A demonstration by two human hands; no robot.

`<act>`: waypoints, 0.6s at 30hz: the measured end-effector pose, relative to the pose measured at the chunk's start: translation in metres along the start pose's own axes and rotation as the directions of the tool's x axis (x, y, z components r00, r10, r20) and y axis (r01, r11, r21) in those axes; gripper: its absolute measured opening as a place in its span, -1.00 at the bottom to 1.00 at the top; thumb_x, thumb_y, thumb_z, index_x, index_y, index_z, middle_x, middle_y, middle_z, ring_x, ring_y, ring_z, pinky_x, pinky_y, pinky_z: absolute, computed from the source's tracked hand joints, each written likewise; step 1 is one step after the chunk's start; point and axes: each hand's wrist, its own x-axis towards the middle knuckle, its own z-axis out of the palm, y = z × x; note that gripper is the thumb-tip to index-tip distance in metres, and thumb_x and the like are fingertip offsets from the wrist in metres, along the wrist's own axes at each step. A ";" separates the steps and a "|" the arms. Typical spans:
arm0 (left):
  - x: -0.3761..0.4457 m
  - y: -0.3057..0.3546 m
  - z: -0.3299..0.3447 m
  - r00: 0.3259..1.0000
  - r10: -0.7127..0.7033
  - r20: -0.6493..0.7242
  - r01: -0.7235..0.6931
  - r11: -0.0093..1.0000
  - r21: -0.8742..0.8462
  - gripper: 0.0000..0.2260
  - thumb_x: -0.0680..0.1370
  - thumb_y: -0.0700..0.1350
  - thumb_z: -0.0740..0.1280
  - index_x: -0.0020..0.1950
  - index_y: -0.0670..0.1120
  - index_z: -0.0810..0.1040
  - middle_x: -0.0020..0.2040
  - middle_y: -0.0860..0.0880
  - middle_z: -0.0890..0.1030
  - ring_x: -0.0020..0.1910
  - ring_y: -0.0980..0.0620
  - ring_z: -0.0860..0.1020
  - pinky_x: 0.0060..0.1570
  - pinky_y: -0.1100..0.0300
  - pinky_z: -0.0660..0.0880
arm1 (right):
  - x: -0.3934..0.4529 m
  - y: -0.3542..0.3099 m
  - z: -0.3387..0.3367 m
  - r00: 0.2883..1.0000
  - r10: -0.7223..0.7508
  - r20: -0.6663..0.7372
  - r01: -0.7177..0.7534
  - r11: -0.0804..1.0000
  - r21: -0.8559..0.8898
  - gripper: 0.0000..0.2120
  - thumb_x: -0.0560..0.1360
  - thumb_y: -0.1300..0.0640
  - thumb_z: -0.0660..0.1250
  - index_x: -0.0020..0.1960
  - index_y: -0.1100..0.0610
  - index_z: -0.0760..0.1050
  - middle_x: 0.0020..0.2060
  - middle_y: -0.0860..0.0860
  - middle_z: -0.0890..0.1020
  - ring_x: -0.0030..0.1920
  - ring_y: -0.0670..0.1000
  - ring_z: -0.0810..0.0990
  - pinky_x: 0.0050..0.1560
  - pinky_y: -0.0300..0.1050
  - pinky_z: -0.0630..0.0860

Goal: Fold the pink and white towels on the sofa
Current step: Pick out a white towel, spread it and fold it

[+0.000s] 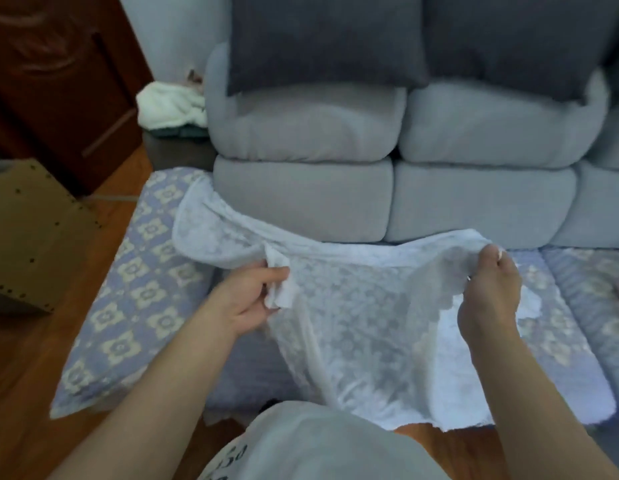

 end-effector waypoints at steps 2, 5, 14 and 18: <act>0.004 -0.001 0.056 0.997 0.071 0.023 -0.071 0.997 0.010 -0.85 0.63 -0.32 0.24 0.08 -0.17 0.58 -0.05 -0.14 0.59 -0.11 -0.01 0.57 -0.14 0.14 0.56 | 0.027 -0.031 -0.023 0.992 -0.118 -0.035 0.119 0.993 0.022 -0.67 0.57 -0.12 0.12 -0.25 0.05 0.40 -0.22 -0.01 0.50 -0.18 0.00 0.44 -0.12 -0.01 0.43; 0.002 -0.002 0.120 0.985 0.155 0.068 -0.155 0.988 -0.017 -0.86 0.61 -0.29 0.30 0.04 -0.15 0.65 -0.11 -0.07 0.63 -0.16 0.07 0.59 -0.18 0.22 0.57 | 0.051 -0.071 -0.047 0.959 -0.275 -0.063 0.279 0.958 0.064 -0.65 0.59 -0.12 0.13 -0.30 0.03 0.31 -0.41 -0.17 0.41 -0.37 -0.15 0.35 -0.32 -0.22 0.36; 0.010 -0.058 0.194 0.981 0.142 -0.130 -0.113 0.973 0.203 -0.54 0.65 0.05 0.31 0.16 -0.41 0.50 -0.01 -0.33 0.63 -0.02 -0.24 0.65 0.15 -0.16 0.58 | 0.030 -0.034 -0.036 0.947 -0.243 0.210 0.254 0.967 -0.026 -0.65 0.65 -0.04 0.18 -0.29 0.02 0.29 -0.41 -0.15 0.36 -0.42 -0.19 0.29 -0.33 -0.16 0.31; 0.019 -0.075 0.171 0.997 0.007 -0.081 0.007 0.985 0.171 -0.64 0.54 -0.11 0.47 0.18 -0.33 0.53 0.09 -0.28 0.67 0.03 -0.17 0.69 0.03 -0.05 0.65 | 0.012 0.009 -0.029 0.949 -0.119 0.292 0.150 0.985 -0.086 -0.62 0.64 -0.08 0.16 -0.32 0.01 0.24 -0.47 -0.19 0.32 -0.42 -0.16 0.27 -0.31 -0.13 0.29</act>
